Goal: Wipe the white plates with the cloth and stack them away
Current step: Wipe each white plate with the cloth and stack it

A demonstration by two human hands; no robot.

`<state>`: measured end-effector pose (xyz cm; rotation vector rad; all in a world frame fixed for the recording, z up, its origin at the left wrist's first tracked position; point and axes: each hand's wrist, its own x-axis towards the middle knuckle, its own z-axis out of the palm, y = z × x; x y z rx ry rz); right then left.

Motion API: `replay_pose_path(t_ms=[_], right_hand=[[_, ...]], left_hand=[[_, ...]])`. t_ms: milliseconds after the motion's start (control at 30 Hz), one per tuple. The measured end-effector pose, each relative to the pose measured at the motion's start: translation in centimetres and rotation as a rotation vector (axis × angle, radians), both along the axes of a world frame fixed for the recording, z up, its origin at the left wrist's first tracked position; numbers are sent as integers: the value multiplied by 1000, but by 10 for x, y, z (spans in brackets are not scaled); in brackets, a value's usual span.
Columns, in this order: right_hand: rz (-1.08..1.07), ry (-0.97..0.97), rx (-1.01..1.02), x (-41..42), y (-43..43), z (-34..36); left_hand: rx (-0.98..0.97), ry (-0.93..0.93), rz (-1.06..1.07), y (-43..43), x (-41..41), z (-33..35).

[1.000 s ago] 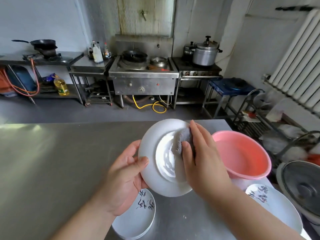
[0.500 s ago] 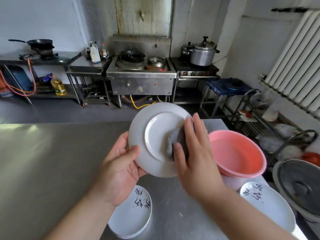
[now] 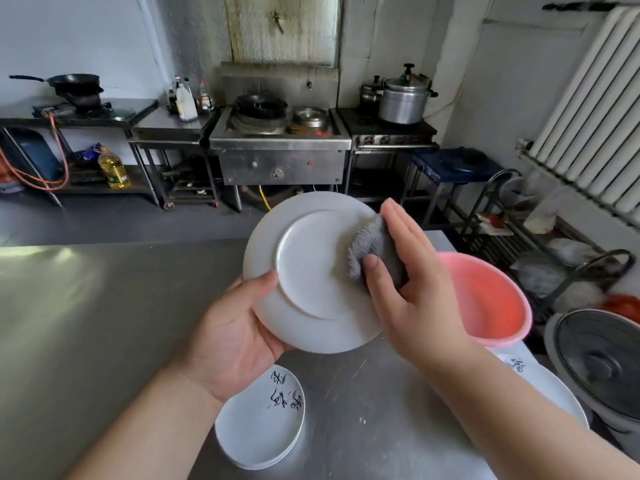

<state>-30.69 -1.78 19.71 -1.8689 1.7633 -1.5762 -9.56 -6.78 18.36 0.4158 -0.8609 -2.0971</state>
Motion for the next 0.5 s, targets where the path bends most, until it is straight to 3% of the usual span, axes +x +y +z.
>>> replay_pose_path(t_ms=[100,167,333,500], right_hand=[[156,152,133,-13,-12,24],[136,205,188,-7,-12,20],[-84,134,160,42,23,-33],[-45,24,172,-4,-12,-2]], left_hand=[[64,-43,7,-4,1,6],[60,-31,65,-5,-2,5],[62,28,100,7,-18,-6],[31,80,97,16,-31,-9]])
